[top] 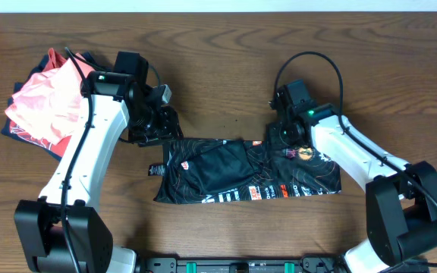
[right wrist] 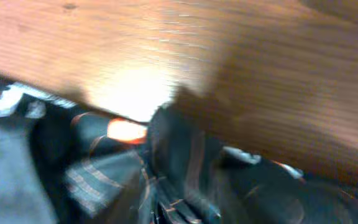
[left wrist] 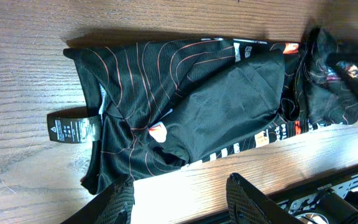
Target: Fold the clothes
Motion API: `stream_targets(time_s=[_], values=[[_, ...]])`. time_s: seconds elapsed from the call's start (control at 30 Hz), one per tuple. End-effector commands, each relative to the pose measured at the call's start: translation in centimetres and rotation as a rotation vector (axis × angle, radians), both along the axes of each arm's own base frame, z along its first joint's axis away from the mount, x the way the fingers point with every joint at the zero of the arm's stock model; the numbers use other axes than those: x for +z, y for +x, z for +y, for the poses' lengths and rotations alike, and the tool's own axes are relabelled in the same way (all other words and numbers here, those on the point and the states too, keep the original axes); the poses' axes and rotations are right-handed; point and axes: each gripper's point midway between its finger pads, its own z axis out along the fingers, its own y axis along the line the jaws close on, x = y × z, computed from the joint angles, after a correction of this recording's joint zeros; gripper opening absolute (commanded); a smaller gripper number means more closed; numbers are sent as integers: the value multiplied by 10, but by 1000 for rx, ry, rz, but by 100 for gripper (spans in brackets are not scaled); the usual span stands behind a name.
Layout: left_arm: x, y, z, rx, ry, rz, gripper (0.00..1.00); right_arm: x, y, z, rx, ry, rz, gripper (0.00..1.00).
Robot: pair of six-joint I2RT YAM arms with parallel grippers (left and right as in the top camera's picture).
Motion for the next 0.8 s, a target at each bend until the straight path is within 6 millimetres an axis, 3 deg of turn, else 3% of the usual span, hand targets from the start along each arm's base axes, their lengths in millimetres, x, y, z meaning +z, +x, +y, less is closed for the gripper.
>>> stream_targets(time_s=[0.0, 0.2, 0.3, 0.43, 0.67, 0.7, 0.77], values=[[3, 2, 2, 10, 6, -11, 50, 5, -9, 12, 62, 49, 32, 43], [3, 2, 2, 10, 6, -11, 50, 22, -22, -33, -86, -146, 35, 46], [3, 2, 2, 10, 6, -11, 50, 27, -32, -39, -79, -167, 55, 52], [3, 2, 2, 10, 6, -11, 50, 18, -51, -38, -57, -171, 133, 52], [3, 2, 2, 10, 6, -11, 50, -18, -71, -25, -7, -163, 204, 53], [3, 2, 2, 10, 6, -11, 51, -23, -73, -24, -1, -163, 209, 52], [3, 2, 2, 10, 6, -11, 55, -30, -79, -16, 38, -136, 223, 32]])
